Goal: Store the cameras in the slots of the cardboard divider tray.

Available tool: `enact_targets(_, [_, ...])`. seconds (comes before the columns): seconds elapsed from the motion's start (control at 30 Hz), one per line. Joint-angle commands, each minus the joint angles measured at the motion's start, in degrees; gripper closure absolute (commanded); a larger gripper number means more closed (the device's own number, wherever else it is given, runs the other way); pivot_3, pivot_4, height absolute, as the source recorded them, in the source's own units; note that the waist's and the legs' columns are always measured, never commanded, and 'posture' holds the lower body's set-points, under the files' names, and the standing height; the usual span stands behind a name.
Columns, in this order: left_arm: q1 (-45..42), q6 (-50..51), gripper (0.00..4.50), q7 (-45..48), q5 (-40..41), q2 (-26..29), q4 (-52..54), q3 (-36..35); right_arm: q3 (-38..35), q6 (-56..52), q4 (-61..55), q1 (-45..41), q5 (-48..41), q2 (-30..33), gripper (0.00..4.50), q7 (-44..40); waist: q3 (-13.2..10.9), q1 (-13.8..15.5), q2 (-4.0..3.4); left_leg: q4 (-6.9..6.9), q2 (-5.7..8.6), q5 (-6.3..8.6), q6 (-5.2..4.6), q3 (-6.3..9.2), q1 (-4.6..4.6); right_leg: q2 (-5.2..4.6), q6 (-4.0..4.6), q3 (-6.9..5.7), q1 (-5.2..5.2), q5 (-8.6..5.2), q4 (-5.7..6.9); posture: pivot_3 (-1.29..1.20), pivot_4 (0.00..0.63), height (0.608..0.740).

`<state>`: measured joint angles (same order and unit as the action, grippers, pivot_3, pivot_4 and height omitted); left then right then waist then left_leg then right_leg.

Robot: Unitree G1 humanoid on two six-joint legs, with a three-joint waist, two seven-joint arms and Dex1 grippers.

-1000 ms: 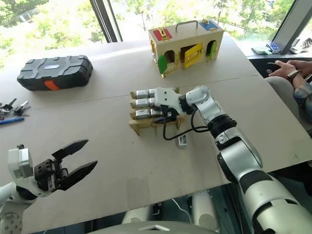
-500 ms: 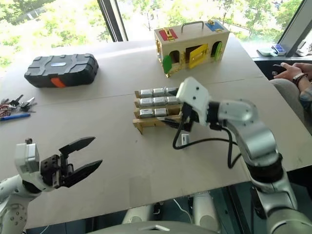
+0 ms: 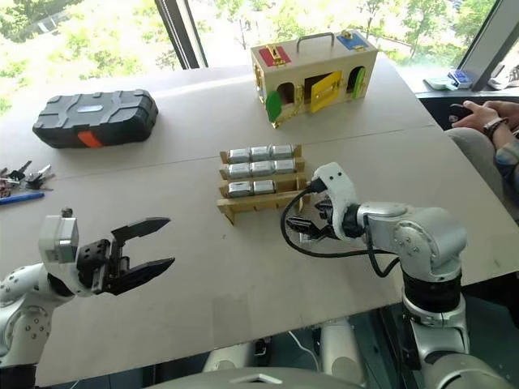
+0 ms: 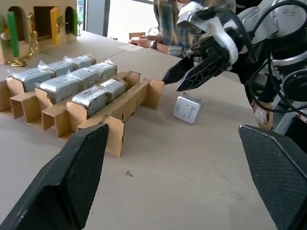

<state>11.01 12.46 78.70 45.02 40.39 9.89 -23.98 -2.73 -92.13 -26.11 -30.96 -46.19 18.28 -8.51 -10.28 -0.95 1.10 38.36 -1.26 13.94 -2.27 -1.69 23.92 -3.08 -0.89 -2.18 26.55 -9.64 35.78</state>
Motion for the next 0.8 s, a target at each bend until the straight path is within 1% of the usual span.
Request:
enact_targets(0.03, [0.96, -0.48, 0.00, 1.97, 0.44, 0.57, 1.56, -0.21, -1.51, -0.37, 4.96, -2.78, -20.25, 4.40, 0.02, 14.06, 0.00, 0.03, 0.00, 0.01, 0.00, 0.00, 0.00, 0.00, -0.01, 0.01, 0.00, 0.00, 0.00, 0.00, 0.01, 0.00, 0.150, 0.740])
enact_targets(0.13, [1.41, -0.85, 0.00, 3.19, 0.34, 0.83, 1.53, -0.43, 0.21, -0.37, 10.35, -4.52, -37.63, 8.64, 0.02, 25.56, 0.00, 0.04, 0.00, 0.00, -0.01, 0.00, -0.01, 0.01, -0.02, 0.05, 0.00, 0.00, 0.00, 0.00, 0.03, 0.00, 0.150, 0.740])
enact_targets(0.2, [1.18, -1.01, 0.00, 3.45, 0.13, 0.81, 0.92, -0.56, 9.04, 9.91, 11.42, -5.12, -57.64, 16.67, 0.02, 38.99, -0.01, 0.06, -0.02, -0.01, -0.02, 0.00, -0.01, 0.02, -0.02, 0.10, 0.00, 0.01, -0.01, -0.01, 0.02, 0.00, 0.150, 0.740])
enact_targets(0.23, [1.05, -1.09, 0.00, 3.48, 0.05, 0.74, 0.76, -0.56, 12.51, 13.85, 11.38, -5.39, -63.44, 19.24, 0.02, 42.86, -0.01, 0.07, -0.01, -0.03, -0.04, 0.00, -0.01, 0.03, -0.02, 0.09, 0.01, 0.05, 0.00, 0.00, 0.03, 0.00, 0.150, 0.740])
enact_targets(0.27, [0.97, -1.09, 0.00, 3.46, 0.03, 0.67, 0.75, -0.52, 15.02, 16.64, 11.10, -5.66, -66.30, 20.86, 0.02, 44.85, 0.00, 0.06, 0.05, -0.03, -0.03, 0.00, -0.01, 0.01, -0.03, 0.10, 0.01, 0.08, -0.01, -0.01, 0.02, 0.00, 0.150, 0.740])
enact_targets(0.37, [1.05, -1.07, 0.00, 3.33, -0.02, 0.40, 0.97, -0.35, 18.93, 20.83, 10.10, -6.06, -66.81, 22.05, 0.02, 45.85, 0.05, -0.12, 0.16, -0.03, -0.05, 0.00, -0.02, -0.13, -0.09, 0.23, -0.01, 0.26, -0.02, -0.01, 0.01, 0.00, 0.150, 0.740])
enact_targets(0.47, [1.25, -1.02, 0.00, 3.17, -0.09, 0.14, 1.22, -0.27, 21.02, 23.36, 9.69, -6.55, -66.81, 22.08, 0.02, 46.57, 0.06, 0.05, 0.17, -0.01, -0.08, 0.00, -0.02, -0.16, -0.11, 0.31, -0.02, 0.38, -0.02, 0.01, 0.02, 0.00, 0.150, 0.740])
enact_targets(0.67, [2.08, -0.91, 0.00, 2.58, -0.08, -0.30, 2.17, -0.35, 22.24, 25.30, 11.27, -7.69, -66.81, 20.85, 0.02, 49.09, 0.06, 0.19, 0.18, 0.00, -0.09, 0.00, -0.03, -0.17, -0.08, 0.31, -0.03, 0.43, -0.01, 0.01, 0.02, 0.00, 0.150, 0.740])
enact_targets(0.8, [2.40, -0.98, 0.00, 2.27, -0.12, -0.30, 2.42, -0.48, 22.83, 24.79, 11.36, -7.83, -66.81, 21.67, 0.02, 49.12, 0.06, 0.23, 0.18, 0.00, -0.09, 0.00, -0.03, -0.18, -0.08, 0.31, -0.02, 0.45, -0.01, 0.01, 0.01, 0.00, 0.150, 0.740])
